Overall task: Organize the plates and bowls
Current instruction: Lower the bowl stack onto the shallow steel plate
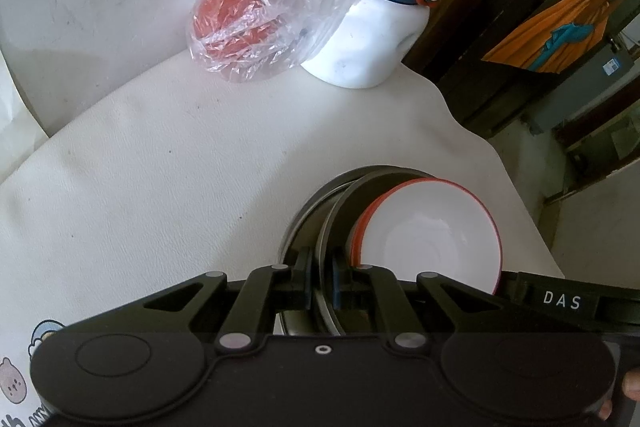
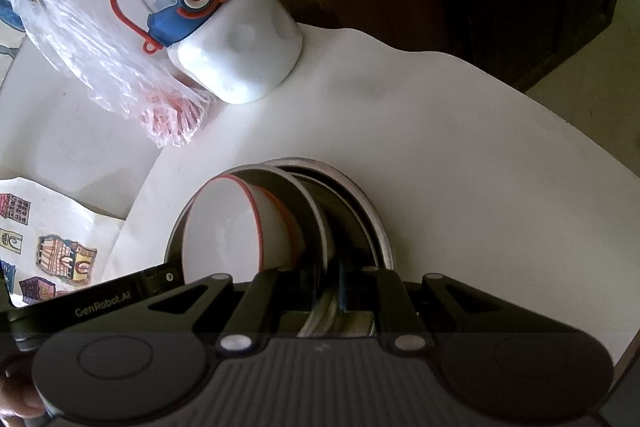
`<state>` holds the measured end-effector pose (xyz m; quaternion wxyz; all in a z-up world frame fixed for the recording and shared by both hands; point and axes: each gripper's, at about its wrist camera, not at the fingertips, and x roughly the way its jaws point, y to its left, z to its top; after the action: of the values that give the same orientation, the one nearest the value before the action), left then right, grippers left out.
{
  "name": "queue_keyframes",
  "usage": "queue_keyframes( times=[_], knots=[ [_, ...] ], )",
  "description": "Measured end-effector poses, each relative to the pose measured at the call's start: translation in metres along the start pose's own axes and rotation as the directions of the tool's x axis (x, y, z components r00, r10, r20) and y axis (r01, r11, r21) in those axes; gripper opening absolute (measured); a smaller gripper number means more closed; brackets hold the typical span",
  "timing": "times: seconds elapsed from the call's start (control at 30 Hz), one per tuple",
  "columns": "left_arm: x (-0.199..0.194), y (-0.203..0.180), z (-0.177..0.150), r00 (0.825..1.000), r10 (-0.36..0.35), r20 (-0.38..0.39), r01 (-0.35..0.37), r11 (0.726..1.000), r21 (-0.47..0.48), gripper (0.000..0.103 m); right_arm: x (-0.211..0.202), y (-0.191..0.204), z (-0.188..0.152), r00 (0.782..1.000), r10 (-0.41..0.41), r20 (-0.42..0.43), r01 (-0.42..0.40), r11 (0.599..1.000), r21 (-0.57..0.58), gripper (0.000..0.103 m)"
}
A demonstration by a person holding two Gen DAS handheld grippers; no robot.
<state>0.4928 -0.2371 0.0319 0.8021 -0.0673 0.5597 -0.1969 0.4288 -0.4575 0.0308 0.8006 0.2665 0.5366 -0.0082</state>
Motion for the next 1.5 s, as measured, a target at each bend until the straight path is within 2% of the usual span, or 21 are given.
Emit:
queue_keyframes(
  times=[0.83,1.13,1.5],
  knots=[
    [0.000,0.003,-0.004,1.000,-0.008,0.024,0.008,1.000,-0.009,0.010,-0.001,0.005,-0.001,0.999,-0.026,0.025,0.027,0.999,-0.044,0.014],
    [0.000,0.003,-0.005,1.000,-0.010,0.026,0.010,1.000,-0.012,0.010,-0.013,0.010,0.000,0.995,-0.048,0.082,0.055,0.995,-0.082,0.015],
    [-0.002,0.005,-0.005,1.000,-0.009,0.026,0.010,1.000,-0.021,0.012,-0.016,0.004,-0.002,0.994,-0.049,0.098,0.056,0.996,-0.067,0.027]
  ],
)
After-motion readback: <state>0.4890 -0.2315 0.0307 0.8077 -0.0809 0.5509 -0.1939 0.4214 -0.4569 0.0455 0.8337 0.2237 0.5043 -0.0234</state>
